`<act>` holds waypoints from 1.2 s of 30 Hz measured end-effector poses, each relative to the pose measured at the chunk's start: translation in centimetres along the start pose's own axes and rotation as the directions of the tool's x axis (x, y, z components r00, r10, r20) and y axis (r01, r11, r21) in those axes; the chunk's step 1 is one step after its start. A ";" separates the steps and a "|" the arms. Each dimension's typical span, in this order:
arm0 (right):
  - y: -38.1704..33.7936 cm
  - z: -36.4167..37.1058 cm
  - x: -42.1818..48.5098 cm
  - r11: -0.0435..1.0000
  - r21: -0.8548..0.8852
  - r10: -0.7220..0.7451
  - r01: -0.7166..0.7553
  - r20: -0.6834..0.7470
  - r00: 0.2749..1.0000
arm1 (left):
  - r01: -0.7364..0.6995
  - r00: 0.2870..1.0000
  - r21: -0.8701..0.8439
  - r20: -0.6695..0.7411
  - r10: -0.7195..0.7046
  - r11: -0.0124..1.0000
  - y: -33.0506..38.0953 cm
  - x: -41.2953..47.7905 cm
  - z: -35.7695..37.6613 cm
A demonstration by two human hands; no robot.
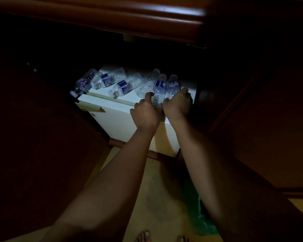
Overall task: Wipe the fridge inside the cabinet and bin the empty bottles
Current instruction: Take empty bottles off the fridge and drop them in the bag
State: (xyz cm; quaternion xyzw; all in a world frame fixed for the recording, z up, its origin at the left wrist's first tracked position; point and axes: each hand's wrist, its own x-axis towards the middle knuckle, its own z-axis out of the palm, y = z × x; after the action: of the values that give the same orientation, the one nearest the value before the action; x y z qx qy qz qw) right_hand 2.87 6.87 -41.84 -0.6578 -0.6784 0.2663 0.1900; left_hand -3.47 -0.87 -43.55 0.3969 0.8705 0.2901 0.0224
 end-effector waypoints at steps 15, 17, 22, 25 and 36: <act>6.2 -5.7 -18.1 0.908 0.370 -0.236 0.196 0.065 0.970 | 0.171 0.950 -0.667 -0.083 -0.301 0.725 -3.3 -16.4 -6.9; 9.6 -5.9 -20.9 0.896 0.389 -0.254 0.216 0.050 0.966 | 0.185 0.956 -0.672 -0.044 -0.289 0.717 -3.8 -20.2 -7.2; 20.0 -6.8 -27.7 0.930 0.365 -0.096 0.037 0.146 0.985 | 0.283 0.959 -0.596 0.178 -0.220 0.752 -5.7 -29.8 -5.3; 26.6 -7.4 -29.6 0.958 0.282 0.003 -0.046 0.152 0.988 | 0.318 0.935 -0.546 0.316 -0.161 0.775 -5.2 -33.5 -2.8; 41.4 -8.0 -26.6 0.942 0.076 0.318 -0.328 0.126 0.940 | 0.010 0.805 -0.332 0.562 0.189 0.943 0.4 -36.8 12.2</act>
State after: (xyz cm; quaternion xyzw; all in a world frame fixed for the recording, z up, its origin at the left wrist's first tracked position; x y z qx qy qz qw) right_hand 42.15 -19.00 -58.41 -0.7344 -0.5573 0.3626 0.1364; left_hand 25.26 -20.64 -60.56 0.4990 0.7421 0.2909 0.3400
